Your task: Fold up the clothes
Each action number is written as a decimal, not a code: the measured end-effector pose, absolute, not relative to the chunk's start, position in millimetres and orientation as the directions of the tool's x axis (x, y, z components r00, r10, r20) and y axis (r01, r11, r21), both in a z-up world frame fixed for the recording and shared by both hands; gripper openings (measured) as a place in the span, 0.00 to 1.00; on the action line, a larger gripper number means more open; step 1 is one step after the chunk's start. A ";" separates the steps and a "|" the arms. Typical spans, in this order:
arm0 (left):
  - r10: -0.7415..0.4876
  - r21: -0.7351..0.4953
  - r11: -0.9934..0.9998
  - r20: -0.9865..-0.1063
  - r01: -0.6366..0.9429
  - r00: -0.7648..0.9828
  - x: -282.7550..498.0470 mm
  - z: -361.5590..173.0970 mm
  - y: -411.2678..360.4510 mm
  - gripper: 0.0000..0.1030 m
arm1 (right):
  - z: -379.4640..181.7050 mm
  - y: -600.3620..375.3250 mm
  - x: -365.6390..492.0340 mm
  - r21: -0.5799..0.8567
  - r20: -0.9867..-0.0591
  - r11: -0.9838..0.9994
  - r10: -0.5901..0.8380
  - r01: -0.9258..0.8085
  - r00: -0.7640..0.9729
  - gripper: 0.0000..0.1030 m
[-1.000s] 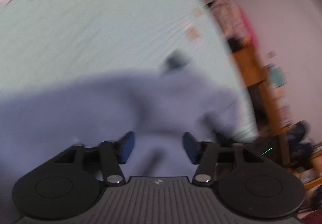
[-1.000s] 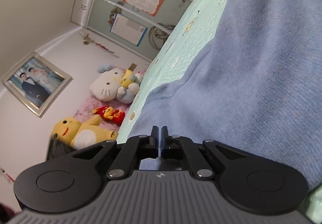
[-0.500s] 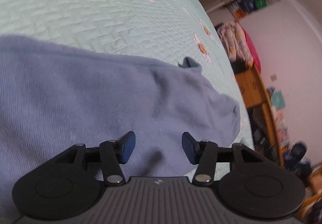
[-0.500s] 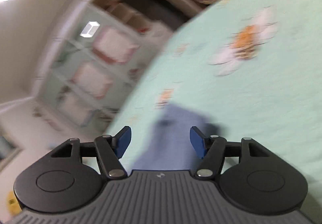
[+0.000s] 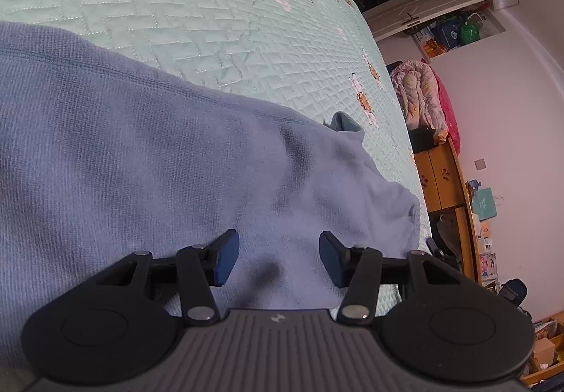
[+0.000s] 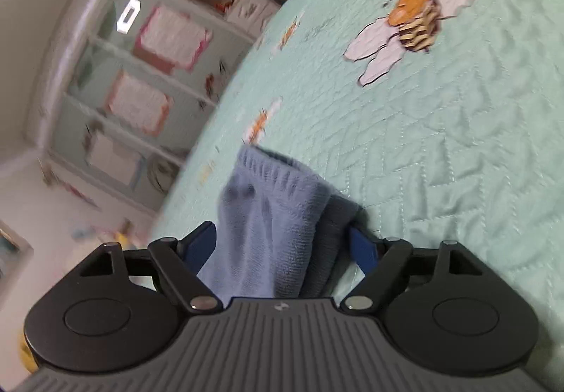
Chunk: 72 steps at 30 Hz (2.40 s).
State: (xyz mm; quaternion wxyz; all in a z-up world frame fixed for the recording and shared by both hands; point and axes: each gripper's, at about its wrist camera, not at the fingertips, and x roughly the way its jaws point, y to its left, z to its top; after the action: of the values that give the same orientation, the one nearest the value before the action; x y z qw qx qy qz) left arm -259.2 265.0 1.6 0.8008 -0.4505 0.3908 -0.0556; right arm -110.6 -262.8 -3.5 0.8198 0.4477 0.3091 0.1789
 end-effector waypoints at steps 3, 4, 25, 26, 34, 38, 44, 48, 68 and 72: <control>-0.442 -0.765 0.585 -0.578 -0.268 0.686 -259.7 1.7 266.2 0.53 | -0.3 -267.1 -118.3 0.841 -0.397 0.539 0.566 0.040 0.723 0.74; -0.442 -0.765 0.584 -0.579 -0.270 0.685 -259.8 1.8 266.4 0.53 | 1.6 -265.5 -118.4 0.834 -0.424 0.549 0.572 0.055 0.702 0.74; -0.349 -0.577 0.794 -0.693 -0.194 0.631 -261.7 18.3 243.3 0.30 | 17.2 -240.2 -66.6 0.628 -0.428 0.742 0.582 -0.236 0.691 0.09; -0.340 -0.563 0.803 -0.701 -0.194 0.627 -262.2 17.1 244.3 0.22 | 7.7 -242.3 -57.7 0.636 -0.445 0.737 0.592 -0.229 0.672 0.10; -0.305 -0.553 0.801 -0.706 -0.229 0.639 -270.6 9.4 253.2 0.06 | -18.5 -256.9 -42.9 0.715 -0.427 0.670 0.645 -0.200 0.634 0.09; -0.238 -0.457 0.867 -0.731 -0.199 0.640 -270.2 27.0 234.0 0.10 | -20.5 -261.5 -44.9 0.757 -0.386 0.621 0.677 -0.203 0.627 0.15; -0.240 -0.392 0.917 -0.696 -0.078 0.677 -268.6 57.7 197.5 0.33 | -8.6 -280.0 -68.2 0.807 -0.326 0.569 0.652 -0.156 0.685 0.45; -0.344 -0.433 0.901 -0.655 0.039 0.673 -242.8 65.6 168.2 0.36 | 22.2 -294.6 -95.7 0.757 -0.265 0.637 0.504 -0.147 0.822 0.47; -0.438 -0.526 0.850 -0.675 0.028 0.593 -192.9 45.8 146.3 0.32 | 13.2 -198.7 -84.9 0.608 -0.211 0.706 0.585 -0.364 0.783 0.36; -0.488 -0.580 0.812 -0.615 0.063 0.619 -166.4 70.3 127.4 0.32 | 2.2 -229.8 -136.2 0.648 -0.164 0.721 0.447 -0.245 0.879 0.43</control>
State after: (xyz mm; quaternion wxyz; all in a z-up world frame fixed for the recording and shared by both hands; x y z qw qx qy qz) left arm -166.4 127.4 70.3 0.8609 -0.2617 0.4059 -0.1599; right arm -136.2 -229.8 2.2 0.9142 0.3222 0.1566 0.1894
